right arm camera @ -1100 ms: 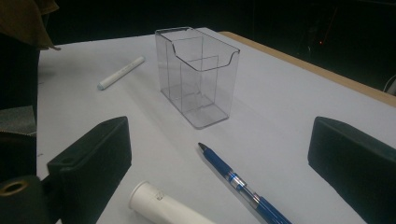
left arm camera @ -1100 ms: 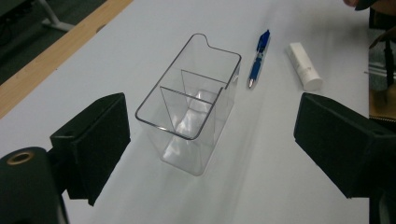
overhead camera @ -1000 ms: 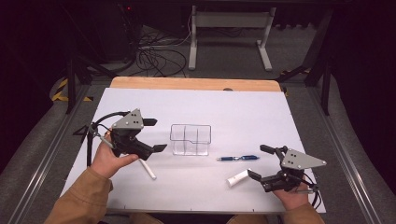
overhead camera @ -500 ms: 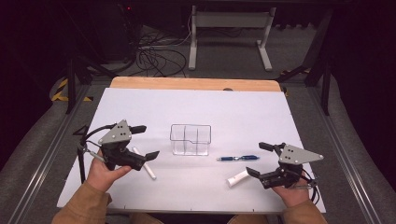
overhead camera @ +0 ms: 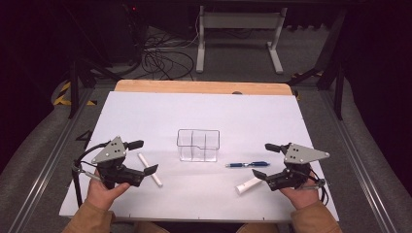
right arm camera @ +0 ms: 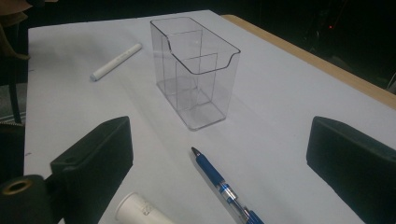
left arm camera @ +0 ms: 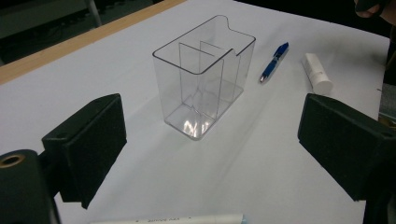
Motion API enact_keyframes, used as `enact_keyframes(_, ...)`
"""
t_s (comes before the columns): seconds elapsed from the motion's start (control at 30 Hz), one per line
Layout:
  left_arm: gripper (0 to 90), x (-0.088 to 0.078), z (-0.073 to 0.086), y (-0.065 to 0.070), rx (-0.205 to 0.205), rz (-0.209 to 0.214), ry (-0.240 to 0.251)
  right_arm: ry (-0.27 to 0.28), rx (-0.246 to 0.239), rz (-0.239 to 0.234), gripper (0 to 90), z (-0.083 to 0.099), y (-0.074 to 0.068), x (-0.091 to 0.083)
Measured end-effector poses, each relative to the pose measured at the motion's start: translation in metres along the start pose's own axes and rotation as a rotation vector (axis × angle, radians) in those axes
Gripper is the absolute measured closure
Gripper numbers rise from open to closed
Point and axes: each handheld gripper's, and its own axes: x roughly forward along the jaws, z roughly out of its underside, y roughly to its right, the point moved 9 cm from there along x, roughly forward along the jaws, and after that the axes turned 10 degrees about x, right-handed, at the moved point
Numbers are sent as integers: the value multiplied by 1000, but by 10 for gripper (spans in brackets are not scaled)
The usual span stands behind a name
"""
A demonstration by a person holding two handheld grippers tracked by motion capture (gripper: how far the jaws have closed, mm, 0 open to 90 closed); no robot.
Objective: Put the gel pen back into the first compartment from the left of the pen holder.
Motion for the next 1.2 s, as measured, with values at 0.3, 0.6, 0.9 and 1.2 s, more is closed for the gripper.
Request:
enact_keyframes(0.3,85,-3,1,-3,-31,-10,9,-43,14,-33,146,0,1,4)
enact_keyframes(0.6,85,-7,4,-8,-28,-39,12,-170,-20,-27,189,2,7,17)
enact_keyframes(0.9,86,-14,6,-12,-41,-69,28,-269,-60,-26,219,5,17,25)
enact_keyframes(1.2,71,-19,5,-17,-50,-103,65,-359,-93,-17,261,5,27,33)
